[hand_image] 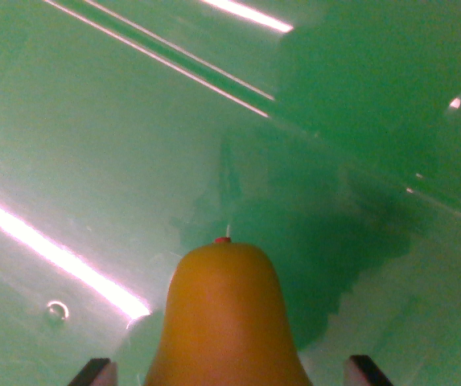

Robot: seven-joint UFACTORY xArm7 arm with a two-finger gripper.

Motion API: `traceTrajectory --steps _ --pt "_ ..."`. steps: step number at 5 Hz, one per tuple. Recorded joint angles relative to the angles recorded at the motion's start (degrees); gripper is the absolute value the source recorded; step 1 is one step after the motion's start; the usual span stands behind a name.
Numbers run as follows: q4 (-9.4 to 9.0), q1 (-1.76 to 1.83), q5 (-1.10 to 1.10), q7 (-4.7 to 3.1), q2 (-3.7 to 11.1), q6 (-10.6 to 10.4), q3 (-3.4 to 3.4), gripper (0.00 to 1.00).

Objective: Pick fruit

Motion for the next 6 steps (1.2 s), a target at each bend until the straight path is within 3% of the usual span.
traceTrajectory --steps 1,3,4,5,6 --pt "-1.34 -0.02 0.08 -0.09 0.64 -2.0 0.04 1.00" --pt "1.41 0.02 -0.09 0.09 -0.67 2.1 -0.04 1.00" --pt "1.41 0.02 -0.09 0.09 -0.67 2.1 -0.04 1.00" --pt "3.02 0.04 -0.19 0.19 -1.44 4.5 -0.08 1.00" --pt "3.02 0.04 -0.19 0.19 -1.44 4.5 -0.08 1.00"
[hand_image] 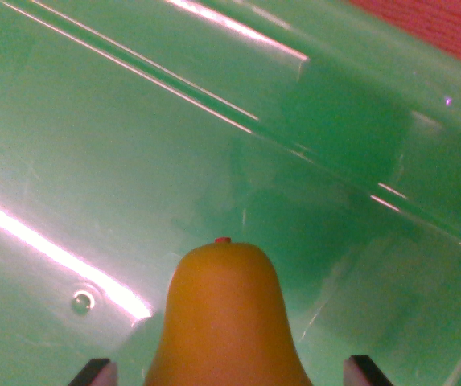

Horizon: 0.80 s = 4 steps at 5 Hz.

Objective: Pick fruit

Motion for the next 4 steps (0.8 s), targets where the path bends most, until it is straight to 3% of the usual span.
traceTrajectory --steps 1,2,3,4 --pt "1.69 0.02 -0.11 0.11 -0.80 2.5 -0.05 1.00" --pt "1.69 0.02 -0.11 0.11 -0.80 2.5 -0.05 1.00" --pt "3.44 0.05 -0.21 0.22 -1.64 5.1 -0.09 1.00" --pt "3.44 0.05 -0.21 0.22 -1.64 5.1 -0.09 1.00"
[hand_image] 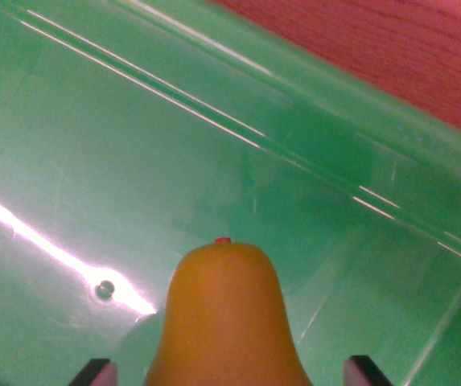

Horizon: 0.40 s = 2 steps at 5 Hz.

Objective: Pick fruit

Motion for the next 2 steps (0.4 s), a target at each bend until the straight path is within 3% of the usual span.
traceTrajectory --steps 1,2 --pt "1.74 0.03 -0.11 0.11 -0.83 2.6 -0.05 1.00" --pt "1.74 0.03 -0.11 0.11 -0.83 2.6 -0.05 1.00"
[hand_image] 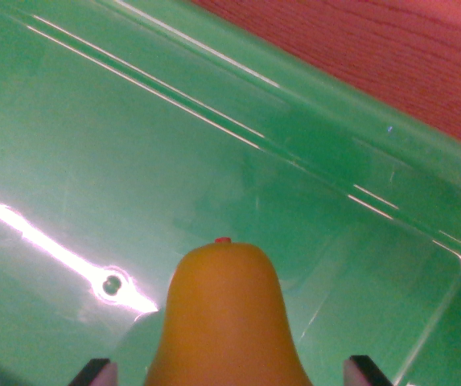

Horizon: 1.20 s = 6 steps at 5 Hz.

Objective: Pick fruit

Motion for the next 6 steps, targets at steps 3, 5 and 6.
traceTrajectory --steps 3,5,6 --pt "3.69 0.05 -0.23 0.24 -1.75 5.4 -0.10 1.00" --pt "5.51 0.08 -0.34 0.35 -2.61 8.1 -0.15 1.00" --pt "7.27 0.11 -0.45 0.47 -3.45 10.7 -0.20 1.00"
